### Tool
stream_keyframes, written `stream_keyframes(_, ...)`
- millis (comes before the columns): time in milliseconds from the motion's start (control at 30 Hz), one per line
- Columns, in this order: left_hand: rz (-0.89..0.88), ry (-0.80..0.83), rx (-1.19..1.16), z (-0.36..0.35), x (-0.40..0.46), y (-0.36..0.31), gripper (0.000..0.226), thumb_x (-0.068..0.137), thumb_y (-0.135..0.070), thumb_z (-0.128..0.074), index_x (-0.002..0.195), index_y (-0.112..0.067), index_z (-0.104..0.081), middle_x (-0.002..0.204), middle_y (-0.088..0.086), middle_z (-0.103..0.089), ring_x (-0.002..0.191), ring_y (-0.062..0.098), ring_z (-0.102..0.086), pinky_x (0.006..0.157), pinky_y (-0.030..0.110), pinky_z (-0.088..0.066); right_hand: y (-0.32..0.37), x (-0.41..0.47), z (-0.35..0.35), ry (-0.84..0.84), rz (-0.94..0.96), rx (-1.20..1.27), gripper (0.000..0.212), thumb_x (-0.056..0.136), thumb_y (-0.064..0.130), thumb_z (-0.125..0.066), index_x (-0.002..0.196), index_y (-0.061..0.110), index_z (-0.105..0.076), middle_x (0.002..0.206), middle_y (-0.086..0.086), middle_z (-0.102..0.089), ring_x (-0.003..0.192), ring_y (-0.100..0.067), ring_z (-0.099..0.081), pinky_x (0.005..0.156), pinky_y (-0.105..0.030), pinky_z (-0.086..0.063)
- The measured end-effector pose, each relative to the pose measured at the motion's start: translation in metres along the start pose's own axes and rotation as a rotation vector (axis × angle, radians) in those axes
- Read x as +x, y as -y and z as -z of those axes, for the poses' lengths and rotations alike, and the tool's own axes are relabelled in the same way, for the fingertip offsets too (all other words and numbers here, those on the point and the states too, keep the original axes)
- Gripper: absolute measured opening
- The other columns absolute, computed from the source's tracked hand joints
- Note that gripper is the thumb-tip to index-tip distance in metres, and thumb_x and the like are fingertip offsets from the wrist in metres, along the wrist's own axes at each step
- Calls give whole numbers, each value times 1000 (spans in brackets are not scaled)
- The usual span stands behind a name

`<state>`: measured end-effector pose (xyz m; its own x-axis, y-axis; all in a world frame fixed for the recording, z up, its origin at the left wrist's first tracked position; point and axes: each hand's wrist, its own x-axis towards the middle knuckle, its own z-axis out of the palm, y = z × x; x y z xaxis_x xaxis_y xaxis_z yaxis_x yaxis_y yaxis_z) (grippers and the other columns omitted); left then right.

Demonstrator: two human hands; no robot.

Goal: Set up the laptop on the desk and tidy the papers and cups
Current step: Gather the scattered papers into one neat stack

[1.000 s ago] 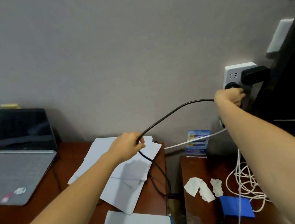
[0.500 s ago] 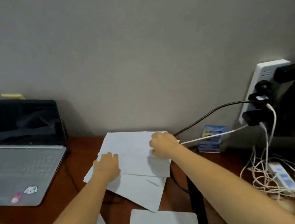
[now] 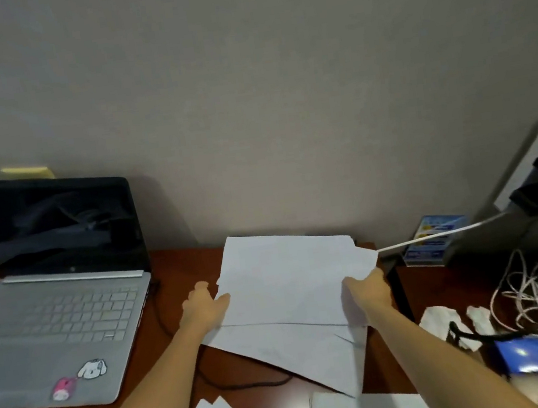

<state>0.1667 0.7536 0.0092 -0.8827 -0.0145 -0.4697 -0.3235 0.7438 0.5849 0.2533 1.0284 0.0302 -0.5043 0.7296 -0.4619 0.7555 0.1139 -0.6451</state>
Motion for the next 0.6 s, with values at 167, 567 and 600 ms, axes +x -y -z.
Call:
stream_keyframes(167,68,51,-394,-5,9,-14,72,86,-20,-66,146,-8,-28,135,14,-49,113,30,-53,86,32,-44,-1,-3,0,-159,-17,213,60,84,21,-67,137,12,-40,128,-16,-58,114,-38,-55,94,-47,-48)
stream_keyframes(567,160,147,-558,-6,9,-6,36,87,-14,-67,118,1,-56,107,13,-66,97,31,-63,89,39,-51,-4,-1,15,35,-5,87,26,91,6,-57,117,3,-58,122,-17,-62,97,-30,-54,80,-35,-46)
stream_keyframes(600,175,165,-568,-4,6,-7,37,87,-13,-67,119,0,-55,106,12,-65,95,31,-63,87,39,-52,-3,-2,16,35,47,31,26,92,4,-51,118,5,-57,122,-17,-62,94,-28,-52,77,-33,-43)
